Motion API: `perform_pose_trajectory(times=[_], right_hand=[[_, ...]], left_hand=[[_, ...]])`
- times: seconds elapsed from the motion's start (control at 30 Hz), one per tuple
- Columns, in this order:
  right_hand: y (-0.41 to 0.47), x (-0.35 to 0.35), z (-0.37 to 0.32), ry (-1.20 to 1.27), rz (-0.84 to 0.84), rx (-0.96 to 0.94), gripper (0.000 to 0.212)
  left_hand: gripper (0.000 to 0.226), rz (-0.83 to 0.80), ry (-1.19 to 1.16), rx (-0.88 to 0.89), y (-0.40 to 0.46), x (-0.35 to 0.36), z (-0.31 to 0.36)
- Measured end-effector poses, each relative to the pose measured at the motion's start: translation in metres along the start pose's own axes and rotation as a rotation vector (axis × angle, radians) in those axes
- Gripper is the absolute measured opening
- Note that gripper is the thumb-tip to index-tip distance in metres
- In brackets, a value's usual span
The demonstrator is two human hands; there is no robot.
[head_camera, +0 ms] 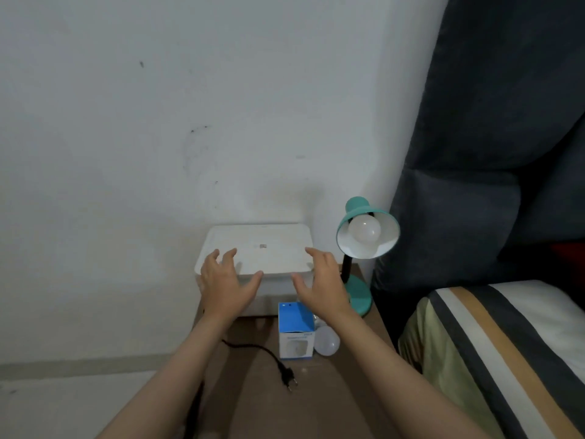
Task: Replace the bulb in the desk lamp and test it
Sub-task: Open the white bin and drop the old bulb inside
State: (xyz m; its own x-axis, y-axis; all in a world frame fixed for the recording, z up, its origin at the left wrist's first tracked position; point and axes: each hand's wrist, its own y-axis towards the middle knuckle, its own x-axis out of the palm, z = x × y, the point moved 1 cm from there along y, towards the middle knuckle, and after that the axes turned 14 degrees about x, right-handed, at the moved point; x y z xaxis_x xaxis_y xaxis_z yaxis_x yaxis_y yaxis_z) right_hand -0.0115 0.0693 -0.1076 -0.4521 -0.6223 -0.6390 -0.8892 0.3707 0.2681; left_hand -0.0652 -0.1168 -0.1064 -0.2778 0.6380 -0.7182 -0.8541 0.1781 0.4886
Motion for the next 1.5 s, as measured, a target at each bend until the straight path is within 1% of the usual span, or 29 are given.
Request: perform_pose_trajectory(times=[0.07, 0.13, 0.23, 0.27, 0.3, 0.33, 0.4, 0.53, 0.67, 0.77, 0.83, 0.9, 1.0, 1.03, 1.17, 1.3, 1.4, 1.5], right_hand=[[0.013, 0.009, 0.001, 0.017, -0.061, 0.122, 0.075], [0.026, 0.015, 0.004, -0.009, -0.105, 0.211, 0.088], [0.043, 0.021, 0.01, -0.043, -0.187, 0.308, 0.103], [0.048, 0.023, 0.013, -0.065, -0.214, 0.322, 0.107], [0.052, 0.024, 0.015, -0.093, -0.235, 0.327, 0.111], [0.056, 0.026, 0.016, -0.116, -0.249, 0.327, 0.116], [0.061, 0.029, 0.018, -0.131, -0.275, 0.325, 0.12], [0.066, 0.036, 0.026, -0.133, -0.278, 0.284, 0.119], [0.06, 0.036, 0.022, -0.128, -0.25, 0.261, 0.12], [0.057, 0.034, 0.021, -0.132, -0.221, 0.23, 0.116], [0.058, 0.034, 0.021, -0.121, -0.2, 0.213, 0.11], [0.06, 0.033, 0.02, -0.099, -0.184, 0.207, 0.099], [0.062, 0.031, 0.02, -0.093, -0.188, 0.199, 0.088], [0.062, 0.031, 0.02, -0.095, -0.189, 0.196, 0.087], [0.06, 0.032, 0.02, -0.105, -0.182, 0.174, 0.089], [0.058, 0.035, 0.023, -0.121, -0.18, 0.174, 0.094], [0.058, 0.035, 0.024, -0.117, -0.191, 0.187, 0.092], [0.058, 0.034, 0.023, -0.119, -0.199, 0.181, 0.093]], left_hand=[[0.084, -0.044, 0.042, -0.09, 0.004, -0.008, -0.02], [0.096, -0.11, 0.024, -0.171, 0.007, -0.011, -0.038], [0.11, -0.172, -0.104, -0.186, 0.013, -0.016, -0.051], [0.107, -0.168, -0.185, -0.164, 0.015, -0.017, -0.052], [0.099, -0.158, -0.253, -0.143, 0.017, -0.019, -0.05], [0.09, -0.155, -0.283, -0.137, 0.019, -0.019, -0.051], [0.084, -0.158, -0.286, -0.126, 0.024, -0.017, -0.054], [0.085, -0.16, -0.303, -0.136, 0.026, -0.015, -0.059], [0.086, -0.136, -0.313, -0.105, 0.024, -0.015, -0.058], [0.083, -0.127, -0.311, -0.102, 0.023, -0.016, -0.058], [0.077, -0.116, -0.296, -0.092, 0.024, -0.015, -0.061], [0.073, -0.104, -0.275, -0.1, 0.026, -0.016, -0.062], [0.079, -0.089, -0.236, -0.091, 0.027, -0.015, -0.062], [0.079, -0.086, -0.226, -0.087, 0.027, -0.014, -0.063], [0.067, -0.116, -0.218, -0.075, 0.029, -0.014, -0.07], [0.074, -0.148, -0.221, -0.067, 0.029, -0.014, -0.073], [0.072, -0.15, -0.205, -0.059, 0.027, -0.014, -0.071], [0.08, -0.139, -0.199, -0.04, 0.025, -0.012, -0.07]])
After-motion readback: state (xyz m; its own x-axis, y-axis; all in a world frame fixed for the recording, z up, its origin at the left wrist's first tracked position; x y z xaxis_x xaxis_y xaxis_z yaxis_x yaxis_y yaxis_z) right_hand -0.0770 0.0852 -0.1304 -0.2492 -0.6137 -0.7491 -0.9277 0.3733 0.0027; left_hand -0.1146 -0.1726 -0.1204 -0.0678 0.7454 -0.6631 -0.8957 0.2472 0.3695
